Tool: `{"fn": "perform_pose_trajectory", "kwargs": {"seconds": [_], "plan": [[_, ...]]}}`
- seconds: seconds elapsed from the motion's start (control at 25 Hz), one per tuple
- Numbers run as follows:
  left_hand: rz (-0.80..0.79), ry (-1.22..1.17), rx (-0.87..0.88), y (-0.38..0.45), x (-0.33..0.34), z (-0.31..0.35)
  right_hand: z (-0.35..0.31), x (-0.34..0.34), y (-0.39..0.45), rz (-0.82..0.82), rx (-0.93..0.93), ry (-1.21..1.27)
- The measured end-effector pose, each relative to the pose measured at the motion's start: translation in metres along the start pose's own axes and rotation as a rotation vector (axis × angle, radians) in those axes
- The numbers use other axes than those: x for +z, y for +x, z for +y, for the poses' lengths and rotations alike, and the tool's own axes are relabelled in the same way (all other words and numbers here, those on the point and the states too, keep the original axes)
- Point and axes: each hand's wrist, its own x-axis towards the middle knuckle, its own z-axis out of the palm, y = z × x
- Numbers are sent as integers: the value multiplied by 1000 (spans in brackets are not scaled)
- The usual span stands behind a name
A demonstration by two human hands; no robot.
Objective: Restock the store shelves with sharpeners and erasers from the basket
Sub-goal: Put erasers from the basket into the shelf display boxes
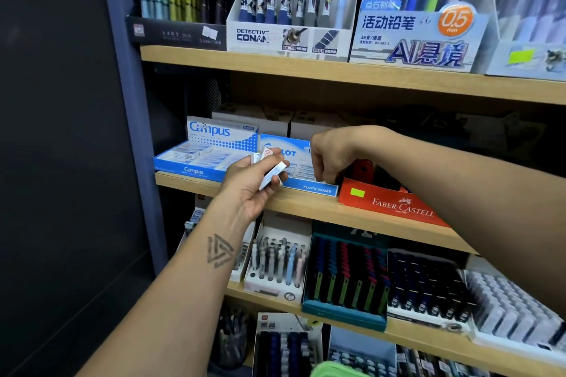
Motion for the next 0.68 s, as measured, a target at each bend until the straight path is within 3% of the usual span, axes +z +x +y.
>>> {"fn": "perform_pose_trajectory", "kwargs": {"seconds": [0.32,0.4,0.52,0.68], "plan": [[44,-28,-2,-5,0,-1,-8,8,-1,57,-12,-51],[95,-21,49,-4,-1,2,-14,3,-3,131,-132,261],[194,32,175,1,-4,7,-34,8,-5,44,-339,1171],[272,3,267,0,-11,21,-56,25,13,157,-426,1433]]}}
